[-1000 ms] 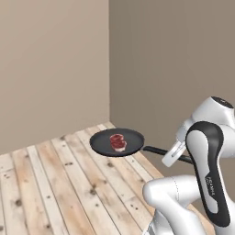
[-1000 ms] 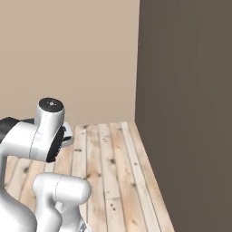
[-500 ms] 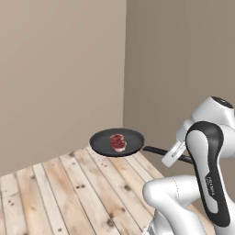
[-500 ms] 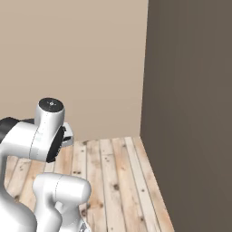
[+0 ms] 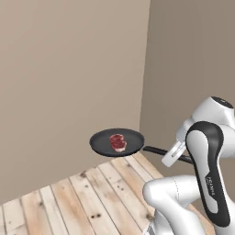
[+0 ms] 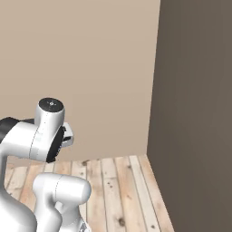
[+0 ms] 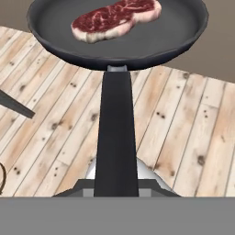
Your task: Pick up the pan with the steak in it and place it on the dining table. Then place the steak on the plate.
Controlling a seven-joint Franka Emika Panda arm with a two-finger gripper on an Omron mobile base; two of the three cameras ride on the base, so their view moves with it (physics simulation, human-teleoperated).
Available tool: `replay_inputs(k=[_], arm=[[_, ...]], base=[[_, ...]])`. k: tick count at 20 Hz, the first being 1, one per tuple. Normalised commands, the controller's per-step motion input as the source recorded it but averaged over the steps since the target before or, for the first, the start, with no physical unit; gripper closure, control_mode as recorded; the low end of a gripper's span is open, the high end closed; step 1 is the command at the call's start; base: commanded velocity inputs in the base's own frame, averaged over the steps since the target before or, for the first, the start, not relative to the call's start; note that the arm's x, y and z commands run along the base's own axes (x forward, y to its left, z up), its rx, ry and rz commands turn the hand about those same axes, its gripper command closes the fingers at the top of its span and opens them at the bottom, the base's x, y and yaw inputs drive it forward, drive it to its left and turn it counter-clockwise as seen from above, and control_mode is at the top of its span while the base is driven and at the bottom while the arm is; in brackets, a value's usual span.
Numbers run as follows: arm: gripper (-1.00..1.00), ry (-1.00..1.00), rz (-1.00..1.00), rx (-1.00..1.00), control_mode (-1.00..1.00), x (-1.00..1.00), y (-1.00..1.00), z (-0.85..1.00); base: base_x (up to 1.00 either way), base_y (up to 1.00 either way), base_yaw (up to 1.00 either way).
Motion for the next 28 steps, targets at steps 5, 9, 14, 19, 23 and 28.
replay_inputs(k=[5,9,14,19,23,28], arm=[[1.00,0.00,0.00,0.00,1.00,0.00,0.00,0.00],[1.00,0.00,0.00,0.00,1.00,0.00,0.00,0.00],[1.00,0.00,0.00,0.00,1.00,0.00,0.00,0.00],[1.00,0.00,0.00,0.00,1.00,0.00,0.00,0.00],[1.00,0.00,0.00,0.00,1.00,0.00,0.00,0.00],[1.00,0.00,0.00,0.00,1.00,0.00,0.00,0.00]], base=[[1.00,0.18,0.01],[0.57,-0.01,0.27],[0.01,0.00,0.41],[0.00,0.00,0.44],[-0.01,0.00,0.45],[-0.01,0.00,0.45]])
